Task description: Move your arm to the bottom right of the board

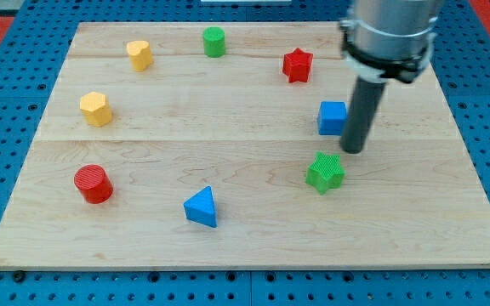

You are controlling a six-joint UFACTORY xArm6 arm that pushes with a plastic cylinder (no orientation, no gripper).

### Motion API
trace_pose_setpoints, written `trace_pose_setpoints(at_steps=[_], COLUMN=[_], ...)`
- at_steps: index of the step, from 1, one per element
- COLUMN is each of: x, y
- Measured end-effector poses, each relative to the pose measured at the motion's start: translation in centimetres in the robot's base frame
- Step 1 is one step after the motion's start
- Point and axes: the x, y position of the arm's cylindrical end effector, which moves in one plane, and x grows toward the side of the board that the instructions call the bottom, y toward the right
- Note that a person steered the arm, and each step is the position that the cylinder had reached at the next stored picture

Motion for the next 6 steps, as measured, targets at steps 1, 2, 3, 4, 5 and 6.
trace_pose_setpoints(at_steps=[1,2,3,4,5,6], x=[-1.9,-3.0,-3.0,-2.6,-1.2,1.5], y=[5.1,7.0,7.0,7.0,6.1,5.7])
